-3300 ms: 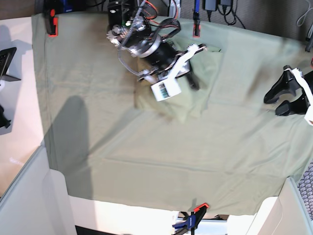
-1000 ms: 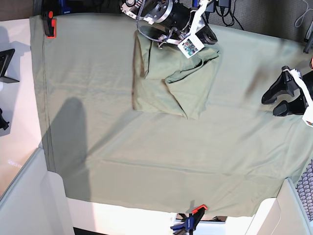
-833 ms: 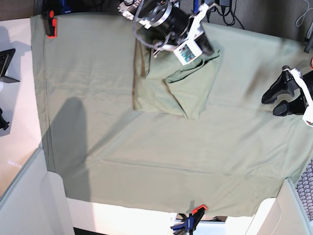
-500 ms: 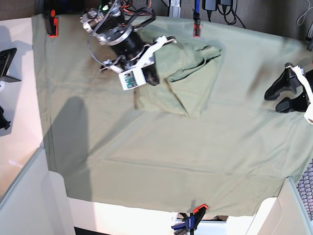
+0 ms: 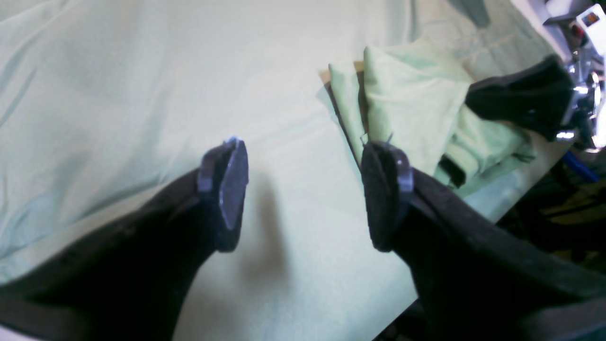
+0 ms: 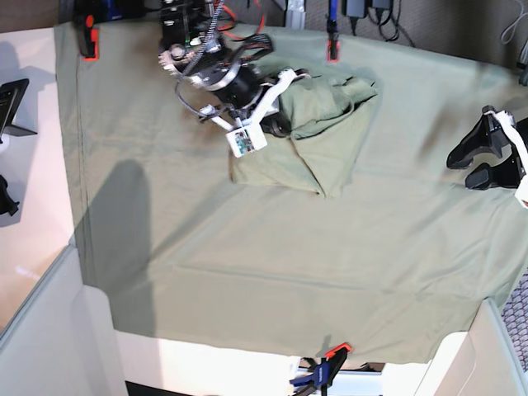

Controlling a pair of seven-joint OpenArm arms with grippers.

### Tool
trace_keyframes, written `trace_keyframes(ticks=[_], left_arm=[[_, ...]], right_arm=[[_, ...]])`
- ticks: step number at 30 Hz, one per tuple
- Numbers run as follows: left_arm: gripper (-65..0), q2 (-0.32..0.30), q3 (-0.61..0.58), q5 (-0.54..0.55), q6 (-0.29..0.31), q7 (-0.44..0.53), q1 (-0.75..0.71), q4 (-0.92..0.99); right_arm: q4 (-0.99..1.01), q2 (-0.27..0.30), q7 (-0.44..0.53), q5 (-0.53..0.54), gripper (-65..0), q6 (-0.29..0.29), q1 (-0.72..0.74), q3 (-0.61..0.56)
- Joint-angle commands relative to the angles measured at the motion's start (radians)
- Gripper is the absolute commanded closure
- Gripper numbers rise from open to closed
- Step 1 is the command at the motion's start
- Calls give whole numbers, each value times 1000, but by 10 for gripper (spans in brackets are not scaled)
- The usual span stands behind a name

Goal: Fold the T-shirt properly

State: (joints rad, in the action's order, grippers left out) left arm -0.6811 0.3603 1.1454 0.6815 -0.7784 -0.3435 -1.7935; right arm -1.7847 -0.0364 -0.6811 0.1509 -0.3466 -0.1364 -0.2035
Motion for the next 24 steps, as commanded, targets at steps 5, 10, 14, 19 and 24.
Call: trace_keyframes(ticks=[5, 10, 14, 19, 24], left_arm=[[-404, -20, 10, 22, 17, 18, 5, -16], [-404, -20, 10, 21, 17, 14, 5, -16], [-404, -21, 10, 18, 17, 14, 5, -16], [-404, -21, 10, 18, 17, 14, 5, -16], [-404, -39, 10, -2, 17, 14, 5, -16]], right_arm=[[12, -85, 41, -19, 0, -6, 80, -84], [57, -116, 98, -48, 0, -8, 184, -121], [154, -116, 99, -73, 0, -7, 281, -123], [132, -113, 8, -77, 0, -8, 286, -123], [7, -47, -60, -84, 0, -7, 219, -102]])
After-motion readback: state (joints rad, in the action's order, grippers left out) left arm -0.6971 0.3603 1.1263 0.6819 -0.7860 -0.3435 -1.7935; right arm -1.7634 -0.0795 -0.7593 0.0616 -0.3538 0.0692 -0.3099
